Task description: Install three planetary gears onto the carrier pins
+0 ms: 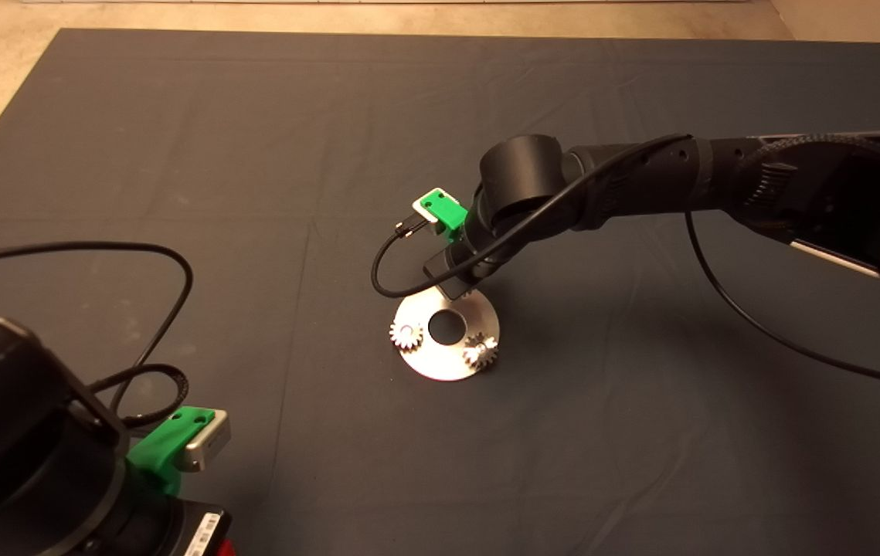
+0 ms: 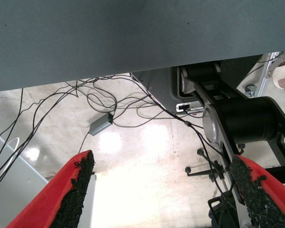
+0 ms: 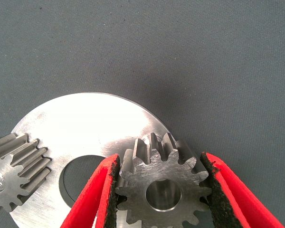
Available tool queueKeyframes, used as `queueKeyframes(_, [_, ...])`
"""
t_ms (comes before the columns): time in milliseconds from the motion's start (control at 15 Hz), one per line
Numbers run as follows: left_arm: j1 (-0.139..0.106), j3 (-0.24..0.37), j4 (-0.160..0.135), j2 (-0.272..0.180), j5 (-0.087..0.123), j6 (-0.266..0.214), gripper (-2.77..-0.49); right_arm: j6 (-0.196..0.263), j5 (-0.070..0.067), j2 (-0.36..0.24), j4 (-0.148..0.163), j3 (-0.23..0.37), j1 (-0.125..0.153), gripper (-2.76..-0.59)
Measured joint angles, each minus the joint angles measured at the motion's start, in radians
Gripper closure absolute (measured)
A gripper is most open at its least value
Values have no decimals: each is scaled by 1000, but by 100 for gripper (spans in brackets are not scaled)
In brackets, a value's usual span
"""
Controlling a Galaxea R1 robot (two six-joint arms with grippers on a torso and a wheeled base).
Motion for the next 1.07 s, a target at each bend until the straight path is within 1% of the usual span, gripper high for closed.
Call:
queueKeyframes(333, [0, 0, 0, 0, 0, 0, -204, 1, 0, 0, -1, 0, 0, -110])
queueKeyframes(467, [0, 0, 0, 0, 0, 0, -204, 1, 0, 0, -9, 0, 0, -110])
queueKeyframes(733, [0, 0, 0, 0, 0, 0, -204, 1, 0, 0, -11, 0, 0, -110])
queueKeyframes(1067, [0, 0, 0, 0, 0, 0, -204, 4, 4, 0, -13, 0, 0, -110])
